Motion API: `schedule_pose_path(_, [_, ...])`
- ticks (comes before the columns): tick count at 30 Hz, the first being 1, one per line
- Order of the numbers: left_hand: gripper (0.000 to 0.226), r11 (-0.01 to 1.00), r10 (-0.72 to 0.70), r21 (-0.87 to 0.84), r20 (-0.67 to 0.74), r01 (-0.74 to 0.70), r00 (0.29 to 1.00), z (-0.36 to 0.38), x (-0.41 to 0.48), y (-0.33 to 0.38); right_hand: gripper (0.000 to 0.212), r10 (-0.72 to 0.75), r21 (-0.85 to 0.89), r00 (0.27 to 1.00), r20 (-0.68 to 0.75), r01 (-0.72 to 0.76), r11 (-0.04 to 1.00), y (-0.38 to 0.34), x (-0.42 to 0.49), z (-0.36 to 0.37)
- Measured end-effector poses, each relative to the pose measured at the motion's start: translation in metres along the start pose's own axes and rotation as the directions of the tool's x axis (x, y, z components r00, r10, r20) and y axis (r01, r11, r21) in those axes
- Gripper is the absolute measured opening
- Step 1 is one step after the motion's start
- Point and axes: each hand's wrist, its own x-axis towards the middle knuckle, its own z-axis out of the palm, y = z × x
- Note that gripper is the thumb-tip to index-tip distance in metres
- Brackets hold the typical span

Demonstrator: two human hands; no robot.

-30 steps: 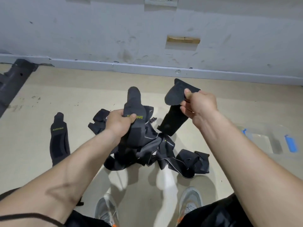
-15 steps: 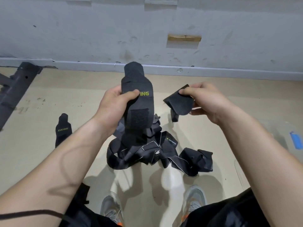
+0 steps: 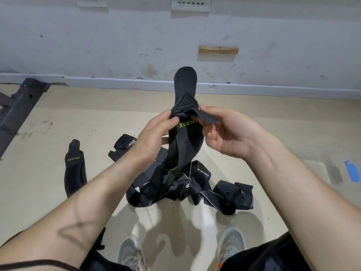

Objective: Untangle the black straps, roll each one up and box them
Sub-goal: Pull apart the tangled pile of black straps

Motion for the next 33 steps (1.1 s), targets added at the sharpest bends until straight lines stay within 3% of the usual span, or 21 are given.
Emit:
schedule_pose_path(4, [0.012,0.997,0.058,0.065,-0.151,-0.048,0.987,0.003,0.004,-0.007,0.032,-0.023,-0.008,0.999,0.047,0.023,1.000,0.000,0.001,0.001])
schedule_pose_path(6, [0.020,1.000,-0.008,-0.025,-0.213,0.003,0.977,0.002,0.006,-0.006,0.028,-0.194,-0.223,0.981,-0.034,0.181,0.958,0.001,0.004,0.000])
schedule_pose_path(9, [0.022,0.994,-0.048,-0.105,-0.183,0.029,0.982,0.000,0.008,-0.002,0.013,-0.529,-0.573,0.843,-0.100,0.386,0.723,0.005,0.012,-0.004])
schedule_pose_path(11, [0.022,0.994,-0.037,-0.109,-0.137,0.022,0.990,0.002,0.006,-0.001,0.021,-0.584,-0.596,0.810,-0.045,0.447,0.666,0.008,0.016,-0.007])
schedule_pose_path(15, [0.020,0.990,-0.062,-0.133,-0.116,0.046,0.991,0.005,0.004,-0.001,0.014,-0.667,-0.582,0.745,-0.015,0.536,0.611,0.012,0.022,-0.007])
schedule_pose_path(20, [0.040,0.948,-0.170,-0.283,-0.066,0.144,0.983,0.004,0.004,0.001,0.018,-0.672,-0.556,0.741,-0.021,0.550,0.623,0.012,0.023,-0.008])
schedule_pose_path(28, [0.036,0.901,-0.221,-0.404,-0.112,0.159,0.969,-0.006,0.007,0.001,0.015,-0.558,-0.424,0.821,0.119,0.551,0.719,0.006,0.013,-0.006])
schedule_pose_path(33, [0.030,0.898,-0.193,-0.411,-0.045,0.158,0.980,0.001,0.007,0.000,0.011,-0.546,-0.403,0.834,0.079,0.528,0.748,0.008,0.013,-0.001])
